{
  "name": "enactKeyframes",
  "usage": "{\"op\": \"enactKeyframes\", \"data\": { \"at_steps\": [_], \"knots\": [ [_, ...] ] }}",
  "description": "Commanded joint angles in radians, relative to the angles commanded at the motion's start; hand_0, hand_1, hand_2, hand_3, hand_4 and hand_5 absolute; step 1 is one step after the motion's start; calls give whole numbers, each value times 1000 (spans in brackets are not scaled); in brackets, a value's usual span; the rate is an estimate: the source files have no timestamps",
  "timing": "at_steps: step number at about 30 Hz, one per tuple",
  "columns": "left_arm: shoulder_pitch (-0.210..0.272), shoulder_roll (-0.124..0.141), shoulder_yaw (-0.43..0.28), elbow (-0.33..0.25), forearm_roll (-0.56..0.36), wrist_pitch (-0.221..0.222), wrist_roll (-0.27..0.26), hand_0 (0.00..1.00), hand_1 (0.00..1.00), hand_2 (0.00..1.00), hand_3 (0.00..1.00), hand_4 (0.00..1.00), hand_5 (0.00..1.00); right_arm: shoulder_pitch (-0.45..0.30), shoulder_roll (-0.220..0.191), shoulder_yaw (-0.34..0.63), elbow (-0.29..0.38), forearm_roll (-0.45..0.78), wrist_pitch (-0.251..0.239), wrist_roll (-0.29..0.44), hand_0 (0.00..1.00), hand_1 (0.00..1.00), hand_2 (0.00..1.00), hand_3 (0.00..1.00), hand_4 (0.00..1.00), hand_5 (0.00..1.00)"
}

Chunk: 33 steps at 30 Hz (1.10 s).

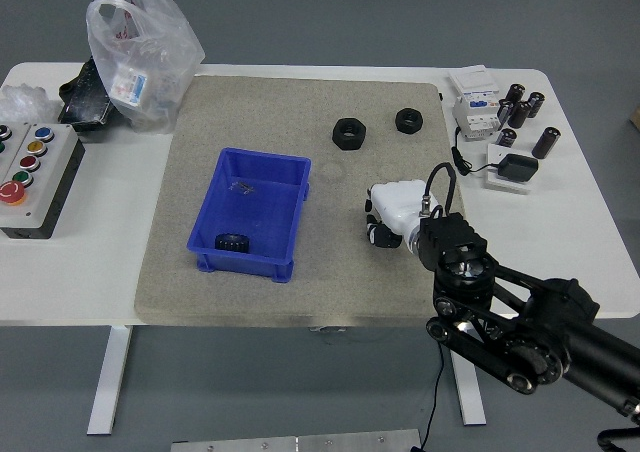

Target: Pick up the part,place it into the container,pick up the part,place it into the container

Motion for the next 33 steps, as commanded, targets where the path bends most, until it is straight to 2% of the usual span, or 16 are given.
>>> {"op": "enactKeyframes", "data": {
  "at_steps": [3,4,9,10,17,21,22,27,28,33],
  "knots": [
    [0,0,-1,0,2,0,1,612,605,592,628,623,366,0,-1,14,5,-7,-10,0,225,386,707,734,584,434],
    [0,-1,-1,0,2,0,1,612,605,592,626,620,377,0,-1,18,5,-6,-8,0,223,388,757,800,647,473],
    [-1,-1,0,0,2,0,1,612,605,592,626,620,377,0,-5,16,4,22,32,0,223,388,757,800,647,473],
    [-1,-1,-1,0,2,0,1,612,604,591,625,620,380,-1,-5,13,4,30,43,0,222,384,790,856,713,500],
    [0,-2,-2,0,4,0,1,612,604,592,625,616,387,-2,-5,6,5,53,86,0,218,375,794,863,737,501],
    [-1,-2,-2,0,4,0,0,612,604,592,625,616,387,-2,-8,6,-10,59,86,0,218,375,794,863,737,501],
    [0,-2,-3,0,4,0,0,612,604,593,625,609,398,-2,-8,6,-14,61,83,0,212,367,740,830,748,539],
    [0,-1,-4,0,6,0,0,612,604,593,625,609,398,-3,-9,2,-27,70,79,0,212,367,740,830,748,539],
    [0,-1,-4,0,6,0,0,612,604,593,624,603,405,-4,-9,1,-29,72,78,0,204,348,668,716,544,425],
    [0,-2,-3,0,5,-1,-1,612,604,593,624,603,405,-6,-10,-7,-35,80,75,0,204,348,668,716,544,425]
  ]
}}
